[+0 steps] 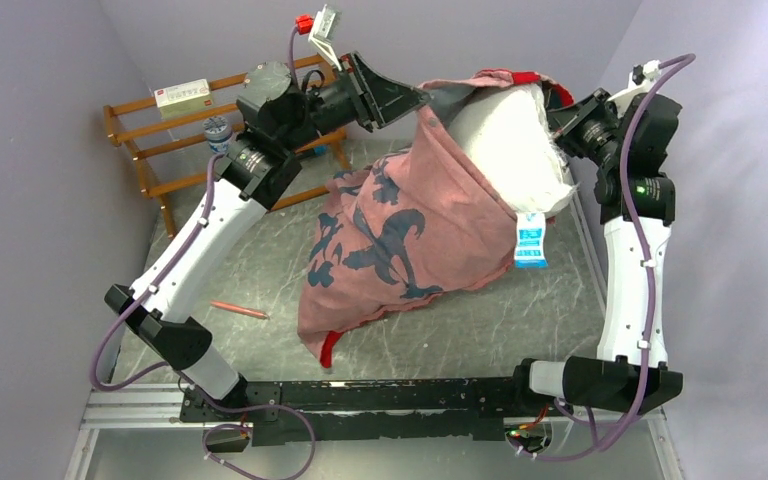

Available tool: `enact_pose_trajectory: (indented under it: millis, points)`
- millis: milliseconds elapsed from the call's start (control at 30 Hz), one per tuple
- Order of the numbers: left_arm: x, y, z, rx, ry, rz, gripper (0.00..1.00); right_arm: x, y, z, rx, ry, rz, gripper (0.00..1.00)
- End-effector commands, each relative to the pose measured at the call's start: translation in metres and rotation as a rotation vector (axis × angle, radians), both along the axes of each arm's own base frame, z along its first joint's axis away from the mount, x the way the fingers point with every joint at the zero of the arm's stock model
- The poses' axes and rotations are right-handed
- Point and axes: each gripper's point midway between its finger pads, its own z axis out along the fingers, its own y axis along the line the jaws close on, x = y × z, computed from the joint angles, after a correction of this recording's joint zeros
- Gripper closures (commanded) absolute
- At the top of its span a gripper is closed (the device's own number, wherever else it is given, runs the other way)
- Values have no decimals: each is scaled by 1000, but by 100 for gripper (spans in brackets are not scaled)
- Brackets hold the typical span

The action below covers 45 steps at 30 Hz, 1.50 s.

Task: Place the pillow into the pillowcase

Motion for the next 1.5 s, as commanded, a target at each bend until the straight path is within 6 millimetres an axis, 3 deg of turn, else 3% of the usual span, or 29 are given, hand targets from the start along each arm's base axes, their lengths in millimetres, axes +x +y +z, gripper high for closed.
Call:
enact_pose_trajectory:
  millis: [0, 67, 133, 267, 400, 500, 667, 800, 933, 1067, 1133, 1167, 1200, 1267, 1300, 1367, 1467]
  points:
    - [-3, 2, 10, -5, -87, 54, 72, 1, -3, -21, -48, 20, -5, 100]
    - [-4, -6, -7, 41, -77, 20, 49, 1, -4, -39, -59, 44, -3, 100]
    - [-5, -9, -24, 104, -77, 4, 34, 1, -8, -51, -81, 65, -16, 100]
    - [-9, 8, -51, 247, -112, 71, 4, 4, -13, -62, -104, 93, -28, 100]
    - [-9, 43, -93, 449, -80, 203, 3, 10, -14, -61, -102, 90, -28, 100]
    - [-7, 82, -150, 605, 34, 356, 3, 13, -17, -61, -108, 96, -35, 100]
    - [-23, 135, -244, 776, 237, 500, 3, 12, -19, -60, -109, 87, -41, 100]
    - [-40, 151, -295, 835, 355, 484, 3, 12, -18, -63, -108, 91, -37, 100]
    - [-48, 144, -334, 826, 414, 400, 3, 10, -15, -60, -97, 81, -28, 100]
    - [-51, 125, -354, 763, 434, 311, 3, 6, -12, -55, -93, 66, -10, 100]
    - [-49, 117, -361, 728, 432, 289, 11, 4, -12, -55, -96, 65, -10, 100]
    - [-49, 114, -365, 711, 436, 281, 20, 4, -11, -56, -96, 67, -9, 100]
    - [-48, 111, -365, 691, 432, 277, 39, 3, -10, -55, -93, 62, -2, 100]
    - [-38, 113, -357, 677, 420, 324, 87, 1, -4, -49, -77, 45, 25, 100]
    - [-30, 119, -348, 691, 399, 369, 95, 1, -1, -44, -66, 33, 41, 100]
    - [-8, 140, -307, 740, 336, 500, 95, -1, 4, -24, -56, 0, 64, 100]
    - [16, 170, -223, 770, 231, 671, 95, -9, 10, 14, -29, -80, 79, 100]
